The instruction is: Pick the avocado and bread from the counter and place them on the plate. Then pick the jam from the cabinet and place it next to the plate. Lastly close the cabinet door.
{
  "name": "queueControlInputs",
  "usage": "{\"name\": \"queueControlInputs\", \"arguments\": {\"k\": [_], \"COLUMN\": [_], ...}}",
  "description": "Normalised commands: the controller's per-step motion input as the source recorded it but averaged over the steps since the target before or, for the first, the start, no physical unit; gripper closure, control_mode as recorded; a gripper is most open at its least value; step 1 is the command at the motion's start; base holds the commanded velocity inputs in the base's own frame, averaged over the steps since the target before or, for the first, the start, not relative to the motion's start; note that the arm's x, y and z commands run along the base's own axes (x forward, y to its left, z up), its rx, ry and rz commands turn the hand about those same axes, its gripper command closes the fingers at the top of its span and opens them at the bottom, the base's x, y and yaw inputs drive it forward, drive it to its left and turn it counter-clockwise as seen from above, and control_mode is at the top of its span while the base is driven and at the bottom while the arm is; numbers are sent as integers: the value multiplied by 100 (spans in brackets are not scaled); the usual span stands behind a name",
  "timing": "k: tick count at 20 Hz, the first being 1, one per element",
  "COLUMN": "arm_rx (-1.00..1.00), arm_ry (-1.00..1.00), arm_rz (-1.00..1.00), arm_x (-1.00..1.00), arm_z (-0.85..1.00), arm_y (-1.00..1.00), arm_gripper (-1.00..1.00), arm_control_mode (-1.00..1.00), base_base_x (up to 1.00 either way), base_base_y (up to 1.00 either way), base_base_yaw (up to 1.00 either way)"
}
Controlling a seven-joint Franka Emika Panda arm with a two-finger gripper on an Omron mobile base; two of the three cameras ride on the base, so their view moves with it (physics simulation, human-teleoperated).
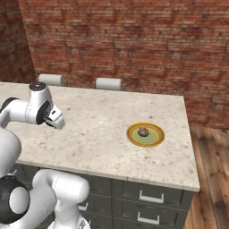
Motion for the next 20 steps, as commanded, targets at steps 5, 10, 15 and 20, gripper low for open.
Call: {"name": "queueControlInputs", "arguments": {"k": [5, 10, 15, 20], "arm_rx": [-17, -18, -14, -2], "arm_ry": [6, 7, 0, 0], "arm_rz": [0, 2, 7, 11], "arm_x": [-5, 0, 0, 0], "arm_z": [36, 15, 0, 0], "arm_y": [-95, -100, -98, -93], "arm_gripper": [100, 100, 100, 100], "arm_control_mode": [-100, -100, -100, -100], "base_base_x": [0, 0, 0, 0], "base_base_y": [0, 0, 0, 0], "base_base_yaw": [0, 0, 0, 0]}}
